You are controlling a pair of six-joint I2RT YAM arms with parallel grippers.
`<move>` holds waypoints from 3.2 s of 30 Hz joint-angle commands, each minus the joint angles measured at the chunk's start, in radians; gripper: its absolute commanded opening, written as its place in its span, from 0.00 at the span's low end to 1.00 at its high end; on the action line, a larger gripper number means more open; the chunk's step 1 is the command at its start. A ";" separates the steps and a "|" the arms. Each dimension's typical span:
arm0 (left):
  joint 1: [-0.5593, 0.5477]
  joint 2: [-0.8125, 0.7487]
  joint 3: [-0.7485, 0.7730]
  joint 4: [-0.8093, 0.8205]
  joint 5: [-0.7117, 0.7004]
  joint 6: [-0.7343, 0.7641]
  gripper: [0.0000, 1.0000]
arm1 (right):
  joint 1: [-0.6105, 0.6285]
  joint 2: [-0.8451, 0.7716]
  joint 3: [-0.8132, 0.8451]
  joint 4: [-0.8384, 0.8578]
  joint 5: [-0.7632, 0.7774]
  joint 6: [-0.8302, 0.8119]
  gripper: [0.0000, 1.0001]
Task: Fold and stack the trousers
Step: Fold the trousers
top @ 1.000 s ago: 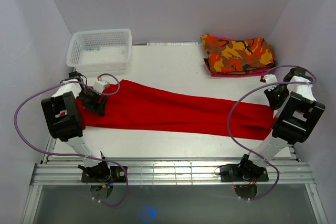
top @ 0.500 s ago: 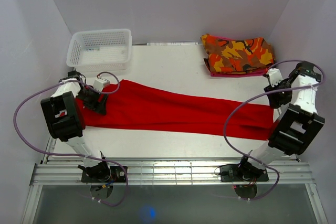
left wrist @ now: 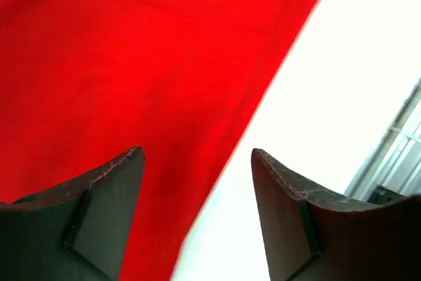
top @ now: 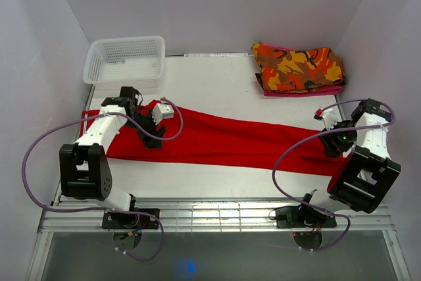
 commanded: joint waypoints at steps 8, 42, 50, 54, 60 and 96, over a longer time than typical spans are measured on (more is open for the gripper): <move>-0.222 -0.124 -0.248 0.271 -0.180 -0.101 0.75 | 0.007 0.020 -0.086 0.157 0.125 -0.273 0.52; -0.414 0.037 -0.253 0.403 -0.246 -0.145 0.51 | 0.028 0.040 -0.098 0.174 0.146 -0.228 0.08; -0.414 0.054 -0.242 0.428 -0.275 -0.158 0.22 | 0.030 0.040 -0.101 0.182 0.160 -0.240 0.08; -0.412 0.029 -0.234 0.394 -0.259 -0.141 0.07 | 0.030 0.040 -0.101 0.181 0.160 -0.237 0.08; -0.412 -0.040 -0.213 0.320 -0.203 -0.112 0.00 | 0.030 0.032 -0.098 0.185 0.166 -0.239 0.08; -0.368 0.135 -0.239 0.184 -0.068 -0.091 0.00 | -0.039 0.128 0.052 -0.031 0.209 0.141 0.34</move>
